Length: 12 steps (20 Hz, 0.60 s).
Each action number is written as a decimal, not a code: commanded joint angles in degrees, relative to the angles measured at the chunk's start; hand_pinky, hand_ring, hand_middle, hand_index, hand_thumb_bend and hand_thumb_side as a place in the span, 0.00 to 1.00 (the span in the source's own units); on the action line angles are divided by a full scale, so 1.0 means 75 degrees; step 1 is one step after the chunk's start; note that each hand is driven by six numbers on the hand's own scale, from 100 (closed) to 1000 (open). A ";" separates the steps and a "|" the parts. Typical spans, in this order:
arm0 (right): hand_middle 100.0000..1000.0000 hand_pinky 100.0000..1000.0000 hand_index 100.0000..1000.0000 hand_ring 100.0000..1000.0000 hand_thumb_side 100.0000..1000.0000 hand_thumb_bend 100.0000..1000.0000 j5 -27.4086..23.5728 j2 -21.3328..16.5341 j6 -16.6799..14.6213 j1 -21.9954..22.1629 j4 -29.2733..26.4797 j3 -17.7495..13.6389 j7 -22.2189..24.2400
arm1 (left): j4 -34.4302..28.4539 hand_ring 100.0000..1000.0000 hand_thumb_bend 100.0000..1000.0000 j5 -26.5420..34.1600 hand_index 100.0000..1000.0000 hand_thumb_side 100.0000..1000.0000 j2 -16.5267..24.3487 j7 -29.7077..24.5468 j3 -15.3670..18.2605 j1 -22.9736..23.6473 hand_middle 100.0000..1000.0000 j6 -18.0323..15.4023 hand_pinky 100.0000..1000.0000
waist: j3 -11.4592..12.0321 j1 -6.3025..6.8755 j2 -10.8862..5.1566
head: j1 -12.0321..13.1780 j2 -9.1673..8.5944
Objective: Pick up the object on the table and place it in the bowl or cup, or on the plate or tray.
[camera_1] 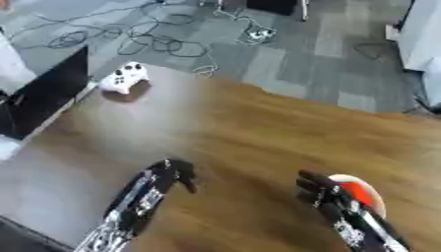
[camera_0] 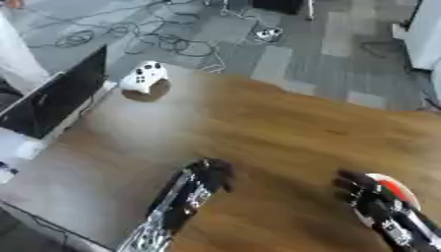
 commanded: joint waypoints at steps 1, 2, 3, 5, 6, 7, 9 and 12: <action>1.00 0.96 1.00 1.00 0.51 0.00 -0.0044 0.0082 0.0015 -0.0039 -0.0125 0.0079 0.0128 | 0.0024 0.46 0.44 -0.0169 0.67 0.74 -0.0295 0.0013 0.0095 -0.0029 0.50 -0.0186 0.90 | -0.0020 0.0011 -0.0150 | -0.0170 -0.0142; 1.00 0.96 1.00 1.00 0.51 0.00 -0.0064 0.0114 0.0047 -0.0027 -0.0156 0.0091 0.0146 | 0.0032 0.46 0.44 -0.0196 0.67 0.74 -0.0361 0.0017 0.0106 -0.0030 0.50 -0.0220 0.90 | -0.0042 0.0007 -0.0162 | -0.0182 -0.0170; 1.00 0.96 1.00 1.00 0.51 0.00 -0.0082 0.0138 0.0080 -0.0016 -0.0186 0.0097 0.0157 | 0.0030 0.46 0.44 -0.0224 0.67 0.74 -0.0414 0.0022 0.0120 -0.0032 0.50 -0.0247 0.90 | -0.0063 0.0004 -0.0173 | -0.0188 -0.0192; 1.00 0.95 1.00 1.00 0.51 0.00 -0.0115 0.0166 0.0134 0.0001 -0.0232 0.0098 0.0163 | 0.0014 0.46 0.45 -0.0288 0.67 0.74 -0.0484 0.0028 0.0142 -0.0038 0.50 -0.0280 0.90 | -0.0106 -0.0004 -0.0205 | -0.0191 -0.0253; 1.00 0.95 1.00 1.00 0.51 0.00 -0.0132 0.0172 0.0151 0.0001 -0.0251 0.0095 0.0161 | 0.0014 0.46 0.45 -0.0316 0.67 0.74 -0.0506 0.0030 0.0146 -0.0032 0.50 -0.0285 0.90 | -0.0121 -0.0005 -0.0218 | -0.0178 -0.0282; 1.00 0.95 1.00 1.00 0.51 0.00 -0.0148 0.0174 0.0164 0.0000 -0.0264 0.0091 0.0156 | 0.0019 0.46 0.45 -0.0339 0.67 0.74 -0.0523 0.0030 0.0147 -0.0023 0.50 -0.0285 0.90 | -0.0133 -0.0005 -0.0231 | -0.0165 -0.0307; 1.00 0.94 1.00 1.00 0.51 0.00 -0.0178 0.0173 0.0189 -0.0003 -0.0281 0.0091 0.0150 | 0.0026 0.46 0.45 -0.0363 0.67 0.74 -0.0543 0.0033 0.0143 -0.0007 0.50 -0.0281 0.90 | -0.0148 0.0001 -0.0252 | -0.0145 -0.0358; 1.00 0.93 1.00 1.00 0.50 0.00 -0.0213 0.0183 0.0235 -0.0011 -0.0301 0.0103 0.0157 | 0.0031 0.45 0.45 -0.0374 0.66 0.73 -0.0577 0.0027 0.0130 0.0015 0.49 -0.0270 0.89 | -0.0172 0.0014 -0.0271 | -0.0114 -0.0468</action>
